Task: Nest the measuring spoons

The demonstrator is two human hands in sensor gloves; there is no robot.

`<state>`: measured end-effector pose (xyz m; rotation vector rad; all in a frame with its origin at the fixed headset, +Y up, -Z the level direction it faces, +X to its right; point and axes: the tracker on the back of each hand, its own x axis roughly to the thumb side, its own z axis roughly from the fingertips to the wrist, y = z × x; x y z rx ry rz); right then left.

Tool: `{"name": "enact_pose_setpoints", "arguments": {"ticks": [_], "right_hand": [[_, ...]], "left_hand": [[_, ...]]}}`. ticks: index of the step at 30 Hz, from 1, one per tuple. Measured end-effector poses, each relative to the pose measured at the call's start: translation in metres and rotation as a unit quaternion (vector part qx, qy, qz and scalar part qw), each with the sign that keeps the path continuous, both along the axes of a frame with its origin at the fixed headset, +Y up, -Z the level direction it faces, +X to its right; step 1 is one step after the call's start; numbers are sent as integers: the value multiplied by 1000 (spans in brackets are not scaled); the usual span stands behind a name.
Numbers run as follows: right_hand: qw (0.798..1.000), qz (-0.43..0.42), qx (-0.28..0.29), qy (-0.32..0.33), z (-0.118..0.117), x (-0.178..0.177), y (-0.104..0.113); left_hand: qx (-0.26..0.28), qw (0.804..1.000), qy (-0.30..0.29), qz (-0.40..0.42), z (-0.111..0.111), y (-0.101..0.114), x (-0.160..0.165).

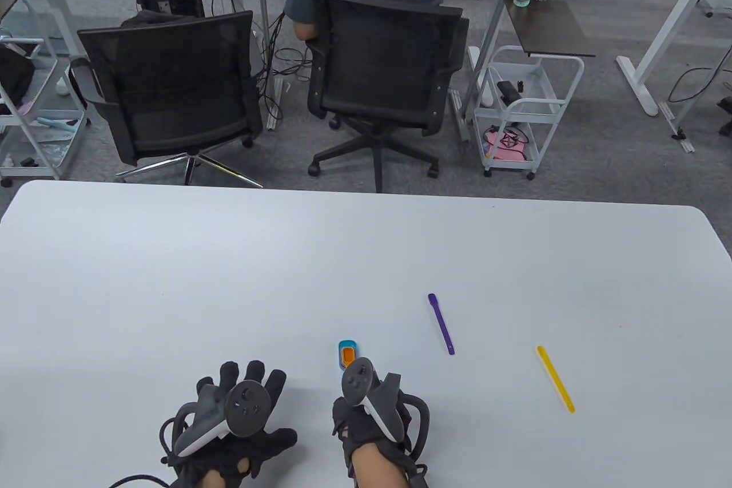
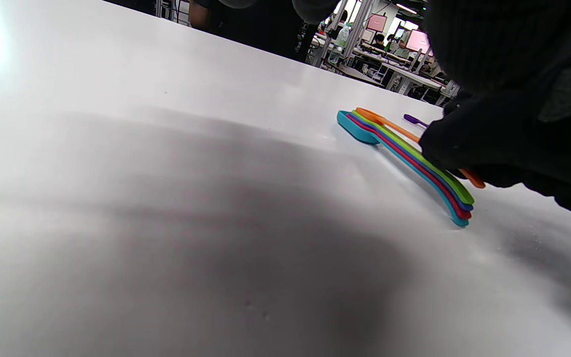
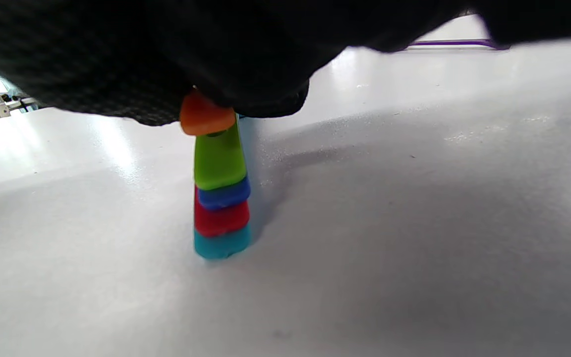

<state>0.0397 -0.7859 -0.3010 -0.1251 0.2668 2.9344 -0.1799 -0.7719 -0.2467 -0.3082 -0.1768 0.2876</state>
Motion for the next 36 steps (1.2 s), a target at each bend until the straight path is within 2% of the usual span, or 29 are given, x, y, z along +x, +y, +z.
{"name": "enact_pose_setpoints", "arguments": {"ticks": [32, 36], "right_hand": [[1000, -14, -15, -5, 0, 6, -3], [999, -35, -4, -6, 2, 13, 2]], "left_hand": [[-2, 1000, 0, 2, 0, 1, -1], [-1, 1000, 1, 3, 1, 1, -1]]}}
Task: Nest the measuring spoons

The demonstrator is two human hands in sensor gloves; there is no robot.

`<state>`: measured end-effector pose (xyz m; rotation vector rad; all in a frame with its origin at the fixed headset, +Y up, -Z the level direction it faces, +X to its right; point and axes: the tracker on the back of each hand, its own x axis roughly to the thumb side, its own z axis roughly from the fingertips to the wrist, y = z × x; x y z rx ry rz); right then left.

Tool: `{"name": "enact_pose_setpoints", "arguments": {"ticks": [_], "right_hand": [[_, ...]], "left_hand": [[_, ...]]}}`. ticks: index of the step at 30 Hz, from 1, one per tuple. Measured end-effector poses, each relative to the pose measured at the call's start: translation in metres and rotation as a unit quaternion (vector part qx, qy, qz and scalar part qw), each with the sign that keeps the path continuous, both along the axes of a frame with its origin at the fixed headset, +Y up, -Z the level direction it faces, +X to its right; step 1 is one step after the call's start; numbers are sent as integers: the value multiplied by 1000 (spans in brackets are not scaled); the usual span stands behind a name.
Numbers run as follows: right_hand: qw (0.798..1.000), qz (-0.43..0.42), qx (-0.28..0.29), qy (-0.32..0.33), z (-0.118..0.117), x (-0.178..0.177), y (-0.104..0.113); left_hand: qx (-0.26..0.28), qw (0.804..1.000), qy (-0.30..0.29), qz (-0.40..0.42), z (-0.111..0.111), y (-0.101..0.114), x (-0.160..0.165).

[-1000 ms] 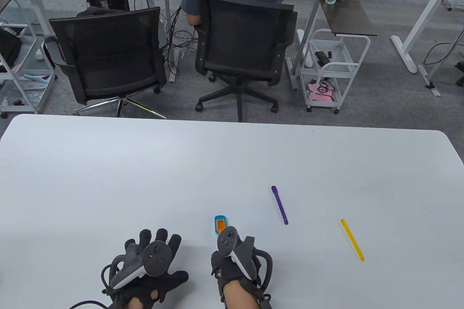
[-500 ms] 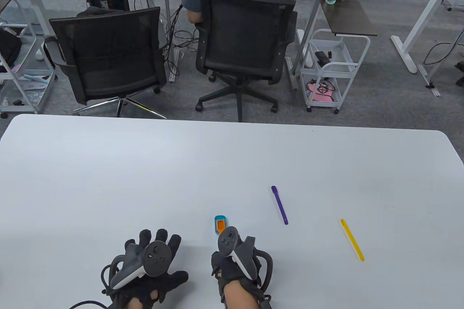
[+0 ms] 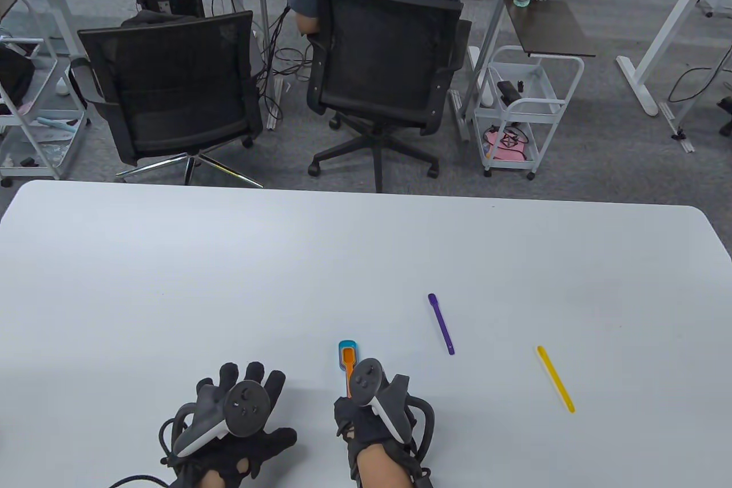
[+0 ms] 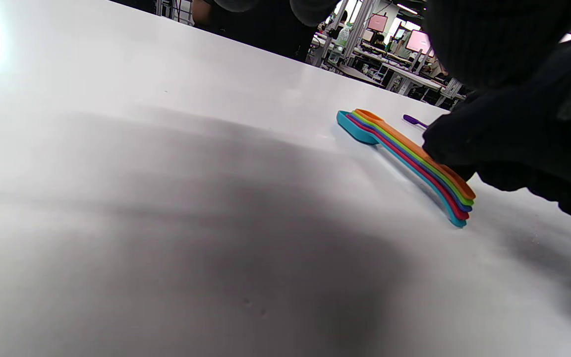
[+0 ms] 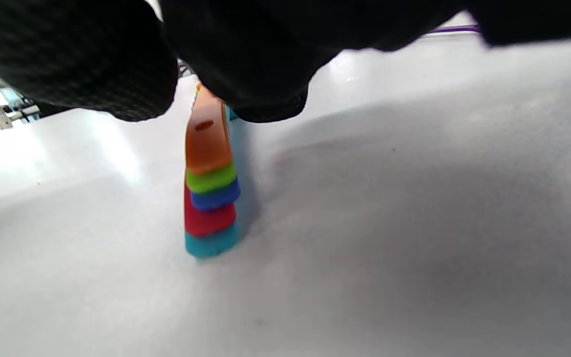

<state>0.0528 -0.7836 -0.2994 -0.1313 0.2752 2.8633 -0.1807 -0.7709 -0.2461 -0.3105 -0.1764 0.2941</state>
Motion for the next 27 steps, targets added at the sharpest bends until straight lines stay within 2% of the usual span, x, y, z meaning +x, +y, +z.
{"name": "enact_pose_setpoints", "arguments": {"ticks": [7, 11, 16, 21, 27], "right_hand": [[998, -47, 31, -12, -8, 30, 22], [999, -15, 49, -12, -23, 58, 38], [998, 5, 53, -38, -47, 99, 48], [997, 37, 43, -53, -72, 127, 39], [997, 48, 25, -54, -100, 139, 17]], "left_hand": [[2, 1000, -3, 2, 1, 1, 1], [7, 1000, -3, 0, 2, 2, -1], [5, 1000, 1, -2, 1, 2, -1], [10, 1000, 2, -6, 1, 3, -2], [10, 1000, 4, -12, 0, 3, -1]]}}
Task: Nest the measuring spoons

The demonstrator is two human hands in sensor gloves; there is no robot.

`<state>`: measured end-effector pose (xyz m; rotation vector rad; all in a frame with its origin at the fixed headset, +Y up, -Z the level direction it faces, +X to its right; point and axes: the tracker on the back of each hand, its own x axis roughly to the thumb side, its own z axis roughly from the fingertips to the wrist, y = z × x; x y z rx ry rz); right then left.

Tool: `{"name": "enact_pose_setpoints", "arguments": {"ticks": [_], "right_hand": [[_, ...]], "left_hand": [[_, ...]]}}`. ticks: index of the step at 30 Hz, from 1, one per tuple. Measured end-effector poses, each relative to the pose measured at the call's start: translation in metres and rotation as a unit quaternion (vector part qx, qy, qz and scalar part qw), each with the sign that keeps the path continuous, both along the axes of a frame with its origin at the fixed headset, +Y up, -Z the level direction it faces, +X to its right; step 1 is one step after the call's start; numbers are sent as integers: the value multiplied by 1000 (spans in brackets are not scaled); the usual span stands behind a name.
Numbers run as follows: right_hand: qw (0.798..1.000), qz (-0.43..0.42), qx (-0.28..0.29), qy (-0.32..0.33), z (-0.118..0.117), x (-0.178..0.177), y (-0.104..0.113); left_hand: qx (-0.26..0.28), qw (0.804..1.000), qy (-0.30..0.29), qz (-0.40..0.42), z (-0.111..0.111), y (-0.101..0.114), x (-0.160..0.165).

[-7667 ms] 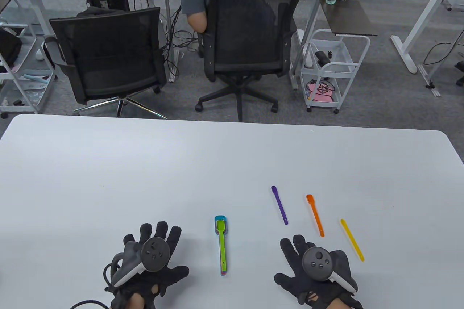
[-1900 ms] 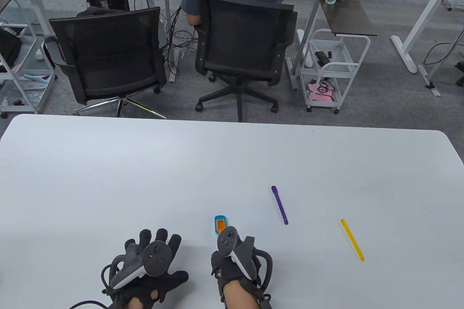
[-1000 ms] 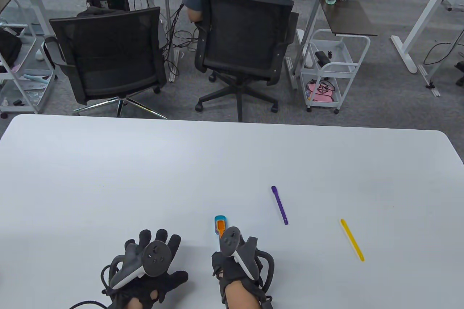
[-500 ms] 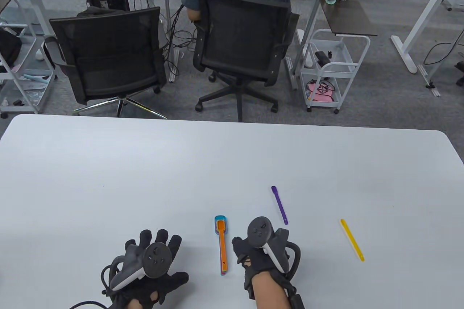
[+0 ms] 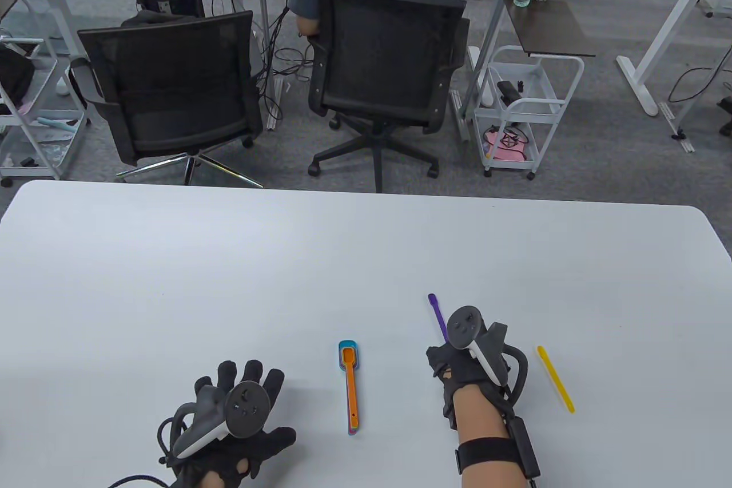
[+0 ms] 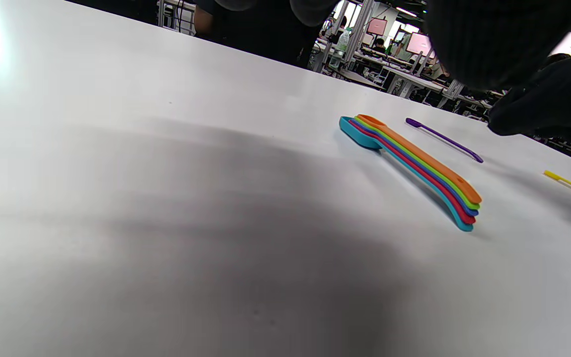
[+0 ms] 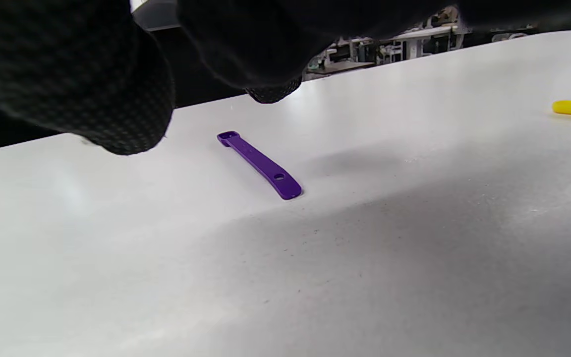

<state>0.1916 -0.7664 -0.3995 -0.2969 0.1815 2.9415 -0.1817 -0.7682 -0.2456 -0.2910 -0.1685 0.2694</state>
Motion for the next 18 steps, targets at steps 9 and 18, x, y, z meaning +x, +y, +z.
{"name": "enact_pose_setpoints", "arguments": {"ticks": [9, 18], "right_hand": [[999, 25, -35, -14, -35, 10, -33], [999, 36, -31, -3, -39, 8, -35]], "left_hand": [[-3, 1000, 14, -8, -3, 0, -4], [-13, 1000, 19, -11, -5, -3, -5]]}}
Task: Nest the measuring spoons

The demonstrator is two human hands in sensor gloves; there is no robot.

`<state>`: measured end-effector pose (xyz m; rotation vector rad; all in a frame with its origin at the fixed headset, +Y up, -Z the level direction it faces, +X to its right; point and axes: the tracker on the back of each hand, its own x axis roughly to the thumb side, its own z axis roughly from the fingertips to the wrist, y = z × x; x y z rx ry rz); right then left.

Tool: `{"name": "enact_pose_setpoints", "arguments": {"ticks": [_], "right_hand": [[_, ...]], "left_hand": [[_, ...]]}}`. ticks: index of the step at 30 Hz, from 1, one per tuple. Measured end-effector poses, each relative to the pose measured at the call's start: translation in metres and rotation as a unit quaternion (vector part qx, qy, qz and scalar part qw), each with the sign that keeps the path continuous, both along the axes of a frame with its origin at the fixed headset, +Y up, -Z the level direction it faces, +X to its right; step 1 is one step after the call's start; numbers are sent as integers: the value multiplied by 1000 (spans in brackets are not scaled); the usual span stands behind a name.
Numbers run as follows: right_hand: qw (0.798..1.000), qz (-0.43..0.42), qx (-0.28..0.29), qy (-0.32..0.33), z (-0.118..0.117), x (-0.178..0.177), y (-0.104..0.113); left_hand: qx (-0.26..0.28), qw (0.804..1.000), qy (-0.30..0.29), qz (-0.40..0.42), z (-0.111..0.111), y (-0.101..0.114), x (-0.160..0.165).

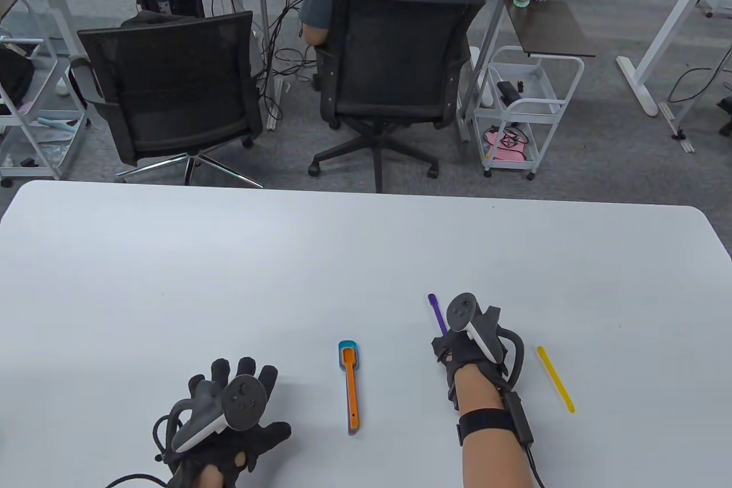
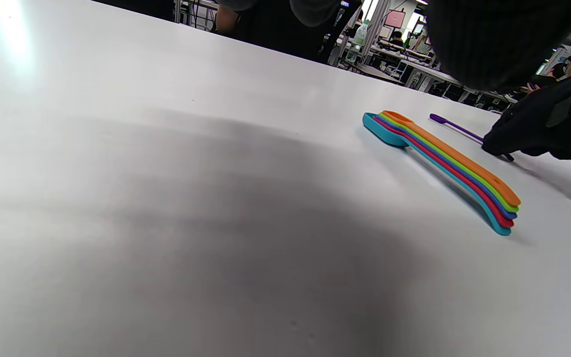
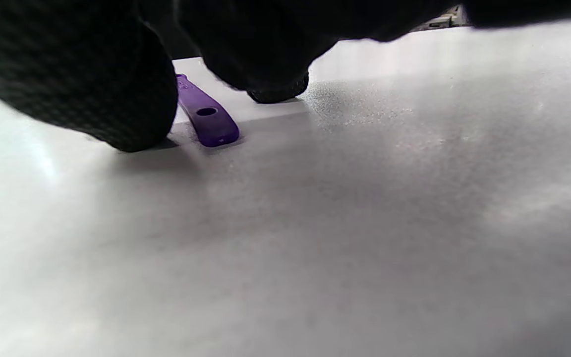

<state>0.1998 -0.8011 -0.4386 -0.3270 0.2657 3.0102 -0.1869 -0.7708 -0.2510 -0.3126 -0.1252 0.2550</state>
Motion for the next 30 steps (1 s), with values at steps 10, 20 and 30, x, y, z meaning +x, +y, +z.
{"name": "enact_pose_setpoints", "arguments": {"ticks": [10, 20, 30], "right_hand": [[1000, 24, -11, 11, -5, -7, 0], [999, 27, -16, 14, -6, -9, 1], [1000, 20, -14, 15, -7, -8, 0]], "left_hand": [[-5, 1000, -3, -3, 0, 0, 1], [-8, 1000, -3, -4, 0, 0, 1], [-10, 1000, -2, -6, 0, 0, 1]]}}
